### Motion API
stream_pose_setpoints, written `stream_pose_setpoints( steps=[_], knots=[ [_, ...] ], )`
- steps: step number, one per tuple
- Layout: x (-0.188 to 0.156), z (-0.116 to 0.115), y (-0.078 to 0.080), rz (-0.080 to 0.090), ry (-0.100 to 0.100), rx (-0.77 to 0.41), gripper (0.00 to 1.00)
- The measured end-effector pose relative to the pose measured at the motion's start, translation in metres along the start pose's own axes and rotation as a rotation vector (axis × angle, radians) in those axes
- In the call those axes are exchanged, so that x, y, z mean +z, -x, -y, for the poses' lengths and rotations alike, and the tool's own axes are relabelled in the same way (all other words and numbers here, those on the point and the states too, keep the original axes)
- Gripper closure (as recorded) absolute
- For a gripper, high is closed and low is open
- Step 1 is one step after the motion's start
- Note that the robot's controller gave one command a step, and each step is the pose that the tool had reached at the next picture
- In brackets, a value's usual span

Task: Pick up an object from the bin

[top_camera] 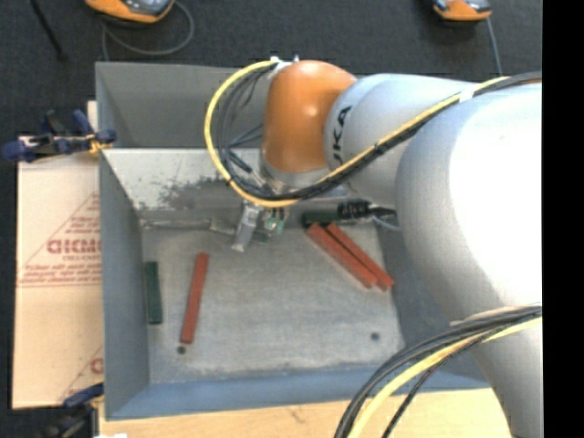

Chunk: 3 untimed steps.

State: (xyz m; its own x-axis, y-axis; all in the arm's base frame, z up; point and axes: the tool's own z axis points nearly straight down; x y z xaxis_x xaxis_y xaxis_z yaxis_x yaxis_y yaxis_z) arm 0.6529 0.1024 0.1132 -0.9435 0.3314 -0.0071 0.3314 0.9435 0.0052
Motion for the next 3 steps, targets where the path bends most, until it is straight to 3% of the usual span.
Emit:
stream_pose_setpoints(
  steps=[1, 3],
  knots=[
    [-0.022, -0.001, 0.002, -0.001, -0.001, -0.001, 1.00],
    [-0.035, -0.001, 0.005, -0.001, -0.002, -0.003, 1.00]
  ],
)
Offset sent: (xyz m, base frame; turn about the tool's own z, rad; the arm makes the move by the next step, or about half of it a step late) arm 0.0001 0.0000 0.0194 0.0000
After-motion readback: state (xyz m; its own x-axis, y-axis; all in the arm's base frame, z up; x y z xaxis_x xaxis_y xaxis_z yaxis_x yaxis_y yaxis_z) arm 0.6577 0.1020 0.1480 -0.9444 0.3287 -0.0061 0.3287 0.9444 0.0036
